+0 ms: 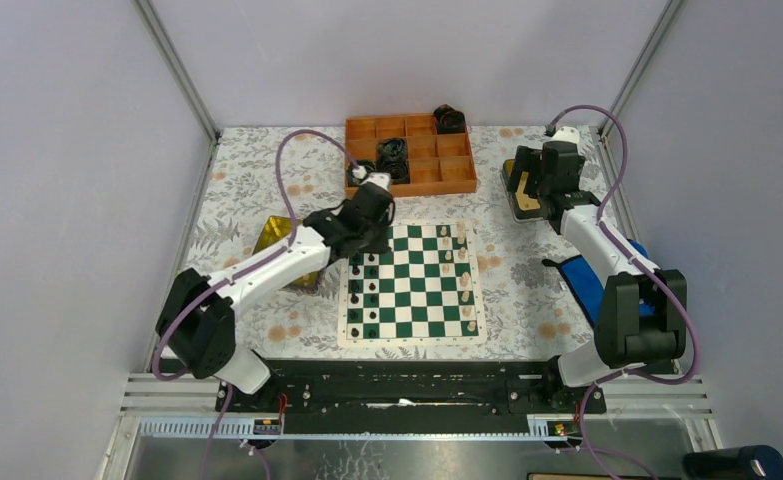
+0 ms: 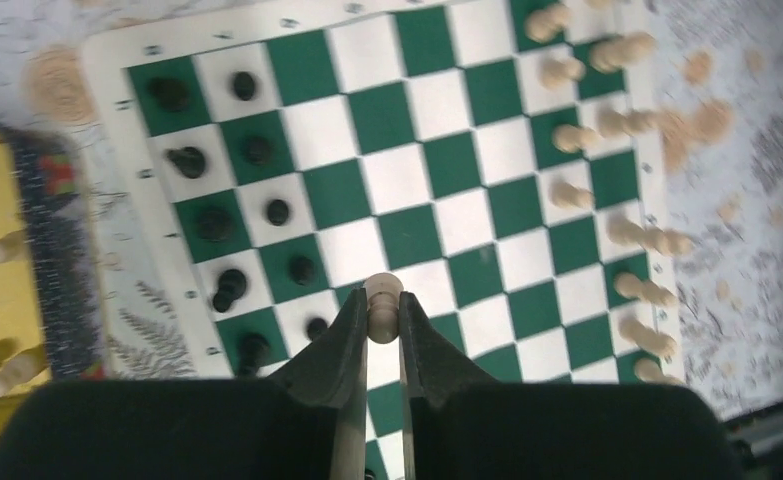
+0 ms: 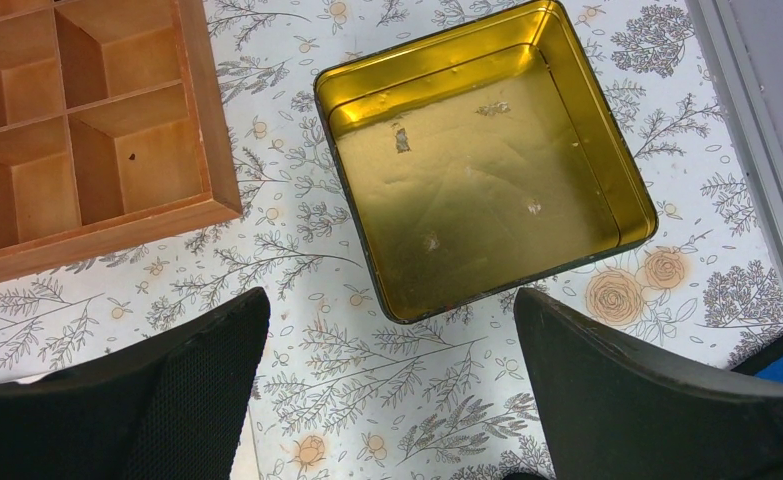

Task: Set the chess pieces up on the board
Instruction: Place the chess piece on the chessboard.

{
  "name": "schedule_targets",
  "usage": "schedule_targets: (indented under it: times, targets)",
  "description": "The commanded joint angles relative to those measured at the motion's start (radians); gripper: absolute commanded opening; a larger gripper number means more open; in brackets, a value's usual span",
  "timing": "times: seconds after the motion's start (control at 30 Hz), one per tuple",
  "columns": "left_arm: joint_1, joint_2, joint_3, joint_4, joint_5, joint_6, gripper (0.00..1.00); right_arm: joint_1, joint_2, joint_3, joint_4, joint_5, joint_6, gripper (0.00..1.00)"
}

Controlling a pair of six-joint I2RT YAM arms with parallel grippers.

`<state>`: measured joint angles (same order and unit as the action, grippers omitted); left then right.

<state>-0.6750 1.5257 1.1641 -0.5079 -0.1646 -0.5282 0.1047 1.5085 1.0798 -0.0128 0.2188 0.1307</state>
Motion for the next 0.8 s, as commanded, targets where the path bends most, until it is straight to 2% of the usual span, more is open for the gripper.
schedule_targets:
  times: [0.0, 0.33, 0.5, 0.77]
  targets:
    - [-0.111, 0.031, 0.045, 0.062, 0.003, 0.078, 0.00, 0.006, -0.029, 0.008, 0.028, 0.012, -0.007, 1.00]
    - [-0.307, 0.269, 0.185, 0.076, 0.060, 0.206, 0.00, 0.002, -0.040, 0.007, 0.019, 0.066, -0.007, 1.00]
    - [-0.340, 0.367, 0.244, 0.078, 0.078, 0.244, 0.00, -0.033, -0.035, 0.034, -0.030, 0.085, 0.029, 1.00]
    - [-0.350, 0.442, 0.287, 0.083, 0.060, 0.246, 0.00, -0.078, -0.029, 0.055, -0.039, 0.060, 0.069, 1.00]
